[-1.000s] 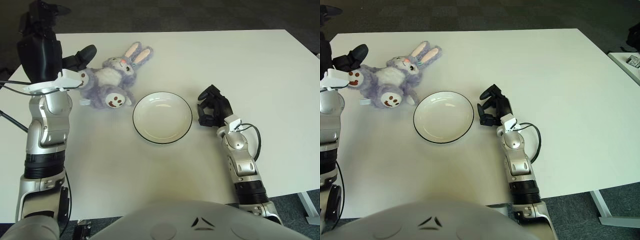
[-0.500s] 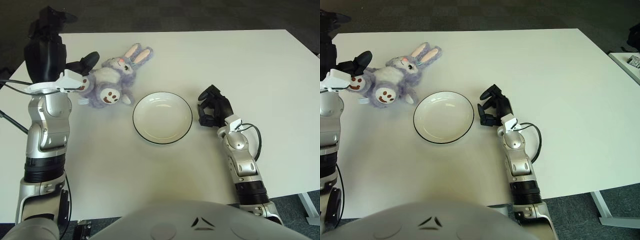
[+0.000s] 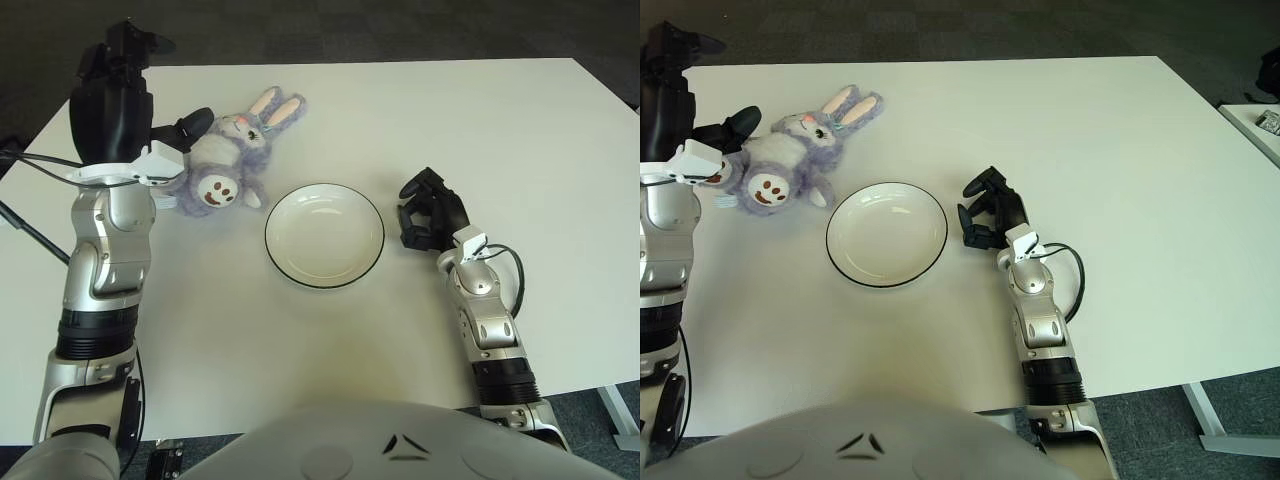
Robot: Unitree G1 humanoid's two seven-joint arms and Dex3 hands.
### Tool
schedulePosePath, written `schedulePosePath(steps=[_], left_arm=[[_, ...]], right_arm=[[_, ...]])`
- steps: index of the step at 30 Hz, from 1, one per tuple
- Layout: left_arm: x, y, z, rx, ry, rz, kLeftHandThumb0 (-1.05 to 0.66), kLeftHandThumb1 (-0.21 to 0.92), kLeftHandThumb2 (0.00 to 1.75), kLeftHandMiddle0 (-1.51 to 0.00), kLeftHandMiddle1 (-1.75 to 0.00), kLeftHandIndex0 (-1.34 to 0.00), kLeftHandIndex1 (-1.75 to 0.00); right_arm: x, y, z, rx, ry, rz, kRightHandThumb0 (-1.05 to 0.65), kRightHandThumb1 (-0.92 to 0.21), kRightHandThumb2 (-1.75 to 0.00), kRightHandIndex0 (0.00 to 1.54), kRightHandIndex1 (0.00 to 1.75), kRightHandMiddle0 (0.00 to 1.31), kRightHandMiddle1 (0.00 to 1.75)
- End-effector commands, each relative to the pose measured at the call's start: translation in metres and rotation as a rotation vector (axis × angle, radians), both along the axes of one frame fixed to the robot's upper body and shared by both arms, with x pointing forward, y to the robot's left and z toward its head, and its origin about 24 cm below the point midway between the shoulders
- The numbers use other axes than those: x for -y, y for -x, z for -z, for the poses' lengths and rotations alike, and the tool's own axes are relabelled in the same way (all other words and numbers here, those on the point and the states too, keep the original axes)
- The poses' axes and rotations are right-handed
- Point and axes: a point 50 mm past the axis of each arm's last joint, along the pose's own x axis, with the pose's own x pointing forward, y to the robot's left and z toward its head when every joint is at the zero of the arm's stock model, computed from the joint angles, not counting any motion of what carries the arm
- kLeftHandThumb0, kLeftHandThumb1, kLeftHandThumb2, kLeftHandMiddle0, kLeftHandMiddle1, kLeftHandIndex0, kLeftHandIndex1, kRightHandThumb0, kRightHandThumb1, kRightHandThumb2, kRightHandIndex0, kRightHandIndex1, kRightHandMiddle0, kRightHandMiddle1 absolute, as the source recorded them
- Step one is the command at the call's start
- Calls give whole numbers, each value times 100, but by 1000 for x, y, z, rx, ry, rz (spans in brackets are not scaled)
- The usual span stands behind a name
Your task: Put the doll into the plate.
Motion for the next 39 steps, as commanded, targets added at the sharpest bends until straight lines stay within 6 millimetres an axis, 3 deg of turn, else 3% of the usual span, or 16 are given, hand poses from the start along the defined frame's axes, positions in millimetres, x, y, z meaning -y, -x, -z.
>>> schedulePosePath(steps=[1,13,19,22,27,30,34,35,39], left_arm=[[3,-2,2,8,-35,-17,-66,86,69,-42,-96,-16,-138],[16,9,2,-59,-179,-163,-72,89,61,-39,-106,-7,-137],[18,15,2,-103,-250,-226,-74,87,61,-33,-104,-1,-131],[19,19,1,-116,-297,-260,-75,87,60,-33,-112,0,-126],[18,25,-1,-109,-335,-301,-76,89,56,-34,-151,0,-119],[16,28,-4,-100,-352,-333,-77,90,55,-35,-164,0,-118],[10,35,-10,-95,-376,-387,-79,91,54,-40,-171,0,-116],[9,36,-11,-90,-381,-397,-81,92,53,-49,-173,0,-117],[6,39,-13,-82,-388,-423,-82,92,53,-59,-174,0,-118]], right_arm=[[7,-6,-11,19,44,26,-1,-52,-109,36,175,35,173],[6,-13,-31,92,114,21,0,-50,-108,40,170,39,170],[5,-14,-33,102,128,14,-1,-52,-103,54,167,30,162],[5,-15,-33,106,135,11,-1,-53,-100,55,165,28,162],[4,-17,-35,112,146,6,-1,-57,-95,55,162,26,162],[3,-19,-37,114,151,4,-1,-58,-94,54,162,26,162],[3,-21,-39,129,171,4,0,-58,-93,54,162,26,161],[3,-22,-39,131,176,4,0,-59,-92,53,161,26,162],[1,-24,-40,133,182,1,0,-59,-91,53,160,26,162]])
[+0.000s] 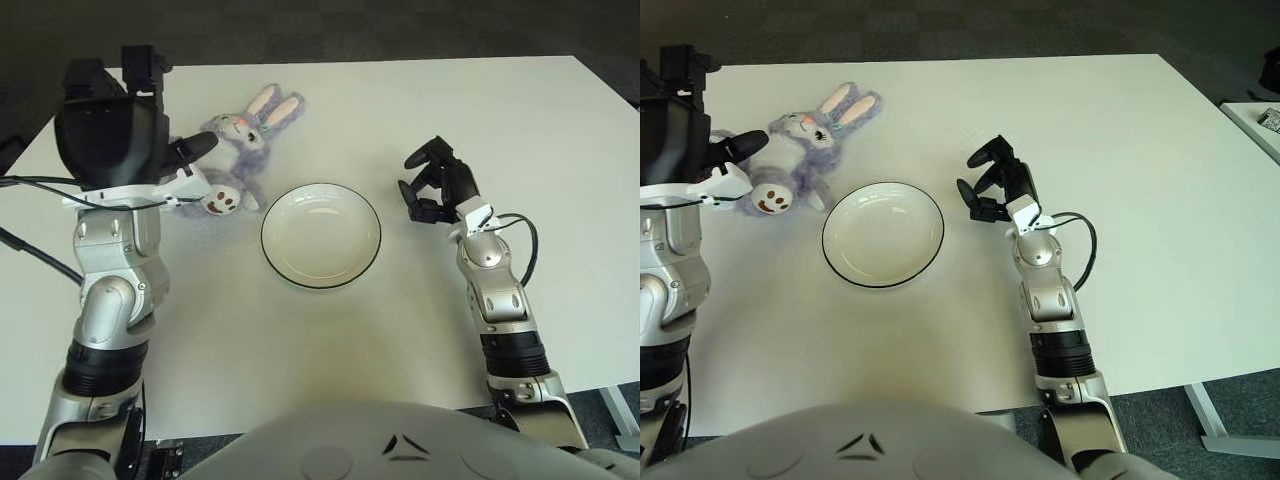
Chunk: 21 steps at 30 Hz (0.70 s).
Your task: Put the doll into the plate.
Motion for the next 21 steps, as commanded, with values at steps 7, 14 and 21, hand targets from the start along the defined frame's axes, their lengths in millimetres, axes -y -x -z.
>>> schedulePosePath(steps=[7,14,21], left_arm=[[-10,9,-7,66,6,-33,-82,91,50,-74,-175,-2,-125],[-11,14,-7,74,185,101,-78,88,53,-45,-134,0,-129],[-14,17,-5,47,313,187,-79,87,55,-33,-99,-3,-131]], right_arm=[[-5,-9,-8,45,35,-26,0,-62,-88,52,161,24,161],[-9,-11,-13,57,47,-53,0,-63,-86,41,163,31,162],[-11,-11,-17,62,70,-63,-1,-69,-78,44,159,26,161]])
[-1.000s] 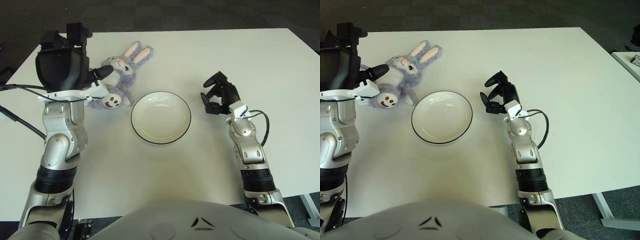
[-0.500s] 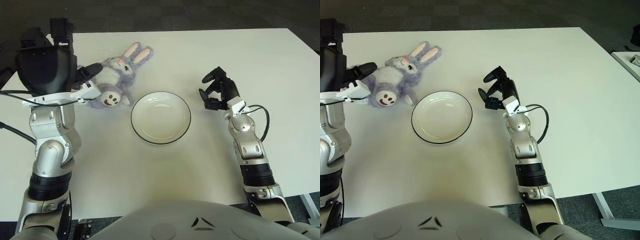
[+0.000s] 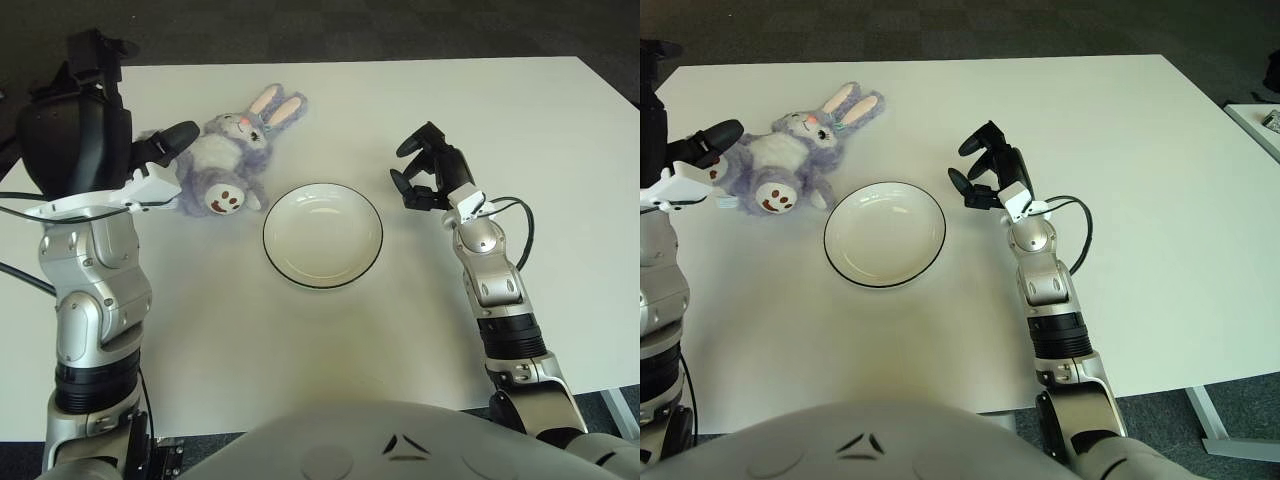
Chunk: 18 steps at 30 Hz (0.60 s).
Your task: Put the doll into the plate.
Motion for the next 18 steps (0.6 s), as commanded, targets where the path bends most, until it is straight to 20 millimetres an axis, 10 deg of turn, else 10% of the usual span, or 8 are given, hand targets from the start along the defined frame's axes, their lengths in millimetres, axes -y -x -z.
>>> schedulePosePath(steps=[1,18], left_arm=[[-3,3,0,-9,39,32,-79,86,55,-32,-98,-4,-132],[-29,-1,27,-161,139,229,-87,85,51,-21,-78,-6,-130]], right_arm=[[0,-1,-5,13,31,-5,-1,-69,-77,45,158,24,161],[-4,-4,-8,26,68,-7,0,-78,-60,50,148,20,161]])
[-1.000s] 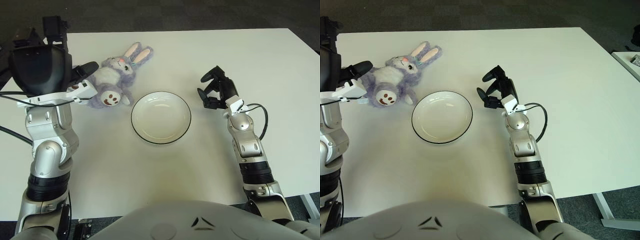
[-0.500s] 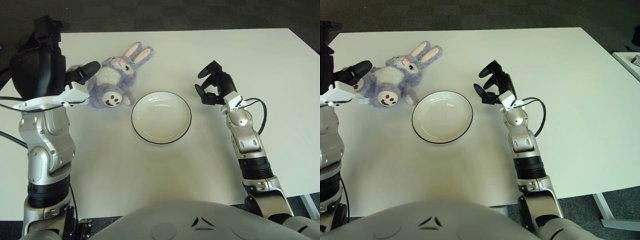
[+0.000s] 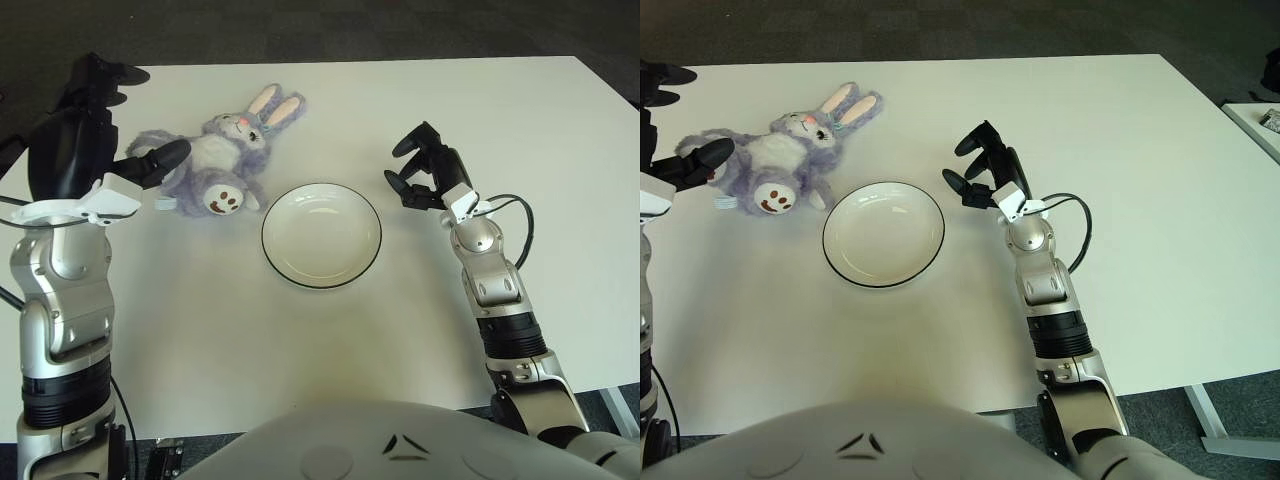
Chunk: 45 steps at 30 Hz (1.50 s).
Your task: Put the doll into the plate.
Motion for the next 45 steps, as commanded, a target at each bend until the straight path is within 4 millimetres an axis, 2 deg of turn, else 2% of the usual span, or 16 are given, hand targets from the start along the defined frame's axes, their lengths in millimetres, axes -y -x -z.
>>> schedulePosePath(steps=[1,11,17,21,23,26,33,39,45], left_arm=[[-2,0,6,-24,6,33,-88,85,50,-20,-77,-6,-130],[-3,-7,16,-37,78,84,-91,80,43,-17,-72,0,-120],[-4,-8,20,-30,94,89,-93,70,45,-16,-71,0,-106],[-4,-8,21,-30,96,95,-93,65,47,-16,-71,0,-98],[-3,-8,22,-34,95,104,-92,62,50,-17,-70,0,-96],[-2,-8,24,-41,95,116,-91,58,55,-19,-69,0,-93],[1,-12,33,-66,101,123,-88,55,59,-22,-70,0,-91],[4,-16,38,-77,130,125,-83,50,67,-23,-71,0,-95],[5,-20,39,-101,101,122,-75,41,79,-22,-76,0,-105]], right_arm=[[-1,-4,-7,23,13,-5,0,-79,-59,49,147,20,161],[-2,-6,-9,39,39,-11,-1,-85,-50,46,145,20,162],[-2,-7,-9,43,30,-22,0,-91,-40,43,145,18,161],[-2,-7,-9,49,12,-28,0,-84,-52,46,149,19,159],[-3,-8,-11,52,2,-25,0,-81,-56,40,153,25,158],[-4,-8,-13,57,-7,-18,0,-82,-55,44,150,20,160],[-4,-13,-17,66,27,-2,0,-91,-42,39,144,20,166],[-6,-17,-22,86,50,-2,0,-92,-41,33,144,24,167],[-8,-18,-25,101,56,-5,0,-92,-41,34,145,22,167]])
